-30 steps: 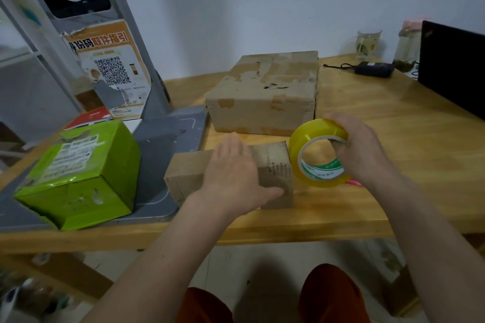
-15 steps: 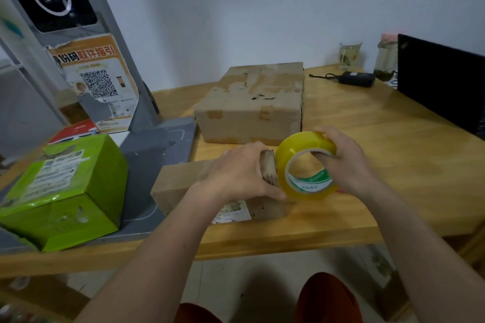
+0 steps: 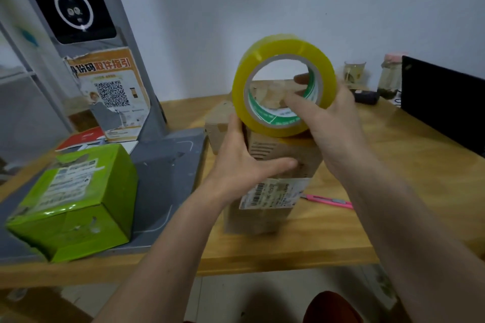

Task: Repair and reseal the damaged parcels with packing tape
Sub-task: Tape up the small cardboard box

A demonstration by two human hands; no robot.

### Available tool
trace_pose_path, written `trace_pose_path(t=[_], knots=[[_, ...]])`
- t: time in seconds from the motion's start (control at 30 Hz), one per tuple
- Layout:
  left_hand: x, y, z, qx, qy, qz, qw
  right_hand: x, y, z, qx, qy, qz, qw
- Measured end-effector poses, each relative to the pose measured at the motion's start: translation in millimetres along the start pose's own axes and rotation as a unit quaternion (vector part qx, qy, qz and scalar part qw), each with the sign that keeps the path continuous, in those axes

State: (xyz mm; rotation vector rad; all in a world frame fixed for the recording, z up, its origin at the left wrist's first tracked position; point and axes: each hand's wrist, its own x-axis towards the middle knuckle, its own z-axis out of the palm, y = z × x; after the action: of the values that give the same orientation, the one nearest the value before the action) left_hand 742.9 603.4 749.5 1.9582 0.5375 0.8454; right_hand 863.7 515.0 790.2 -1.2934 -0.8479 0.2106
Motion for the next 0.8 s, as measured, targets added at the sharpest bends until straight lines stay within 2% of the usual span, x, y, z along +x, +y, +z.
trace_pose_path(t=[0.07, 0.3, 0.4, 0.47, 0.57, 0.8], knots=[[0, 1, -8, 0.020, -0.006, 0.010, 1.000, 4, -4, 10, -0.035, -0.004, -0.002, 0.999], [-4, -8, -23, -0.061, -0.005, -0.008, 0.998, 21, -19, 14, -0.124, -0.052, -0.031, 0.990], [-13, -20, -39, -0.101, 0.030, -0.033, 0.994, 34, -23, -13, -0.210, -0.011, -0.072, 0.975], [-19, -25, -49, -0.127, 0.046, -0.051, 0.989, 40, -21, -34, -0.270, -0.013, -0.073, 0.960], [-19, -28, -51, -0.126, 0.042, -0.060, 0.989, 43, -4, -44, -0.252, -0.038, -0.035, 0.966], [-14, -35, -56, -0.119, 0.034, -0.084, 0.989, 41, 23, -42, -0.219, -0.040, -0.002, 0.975]])
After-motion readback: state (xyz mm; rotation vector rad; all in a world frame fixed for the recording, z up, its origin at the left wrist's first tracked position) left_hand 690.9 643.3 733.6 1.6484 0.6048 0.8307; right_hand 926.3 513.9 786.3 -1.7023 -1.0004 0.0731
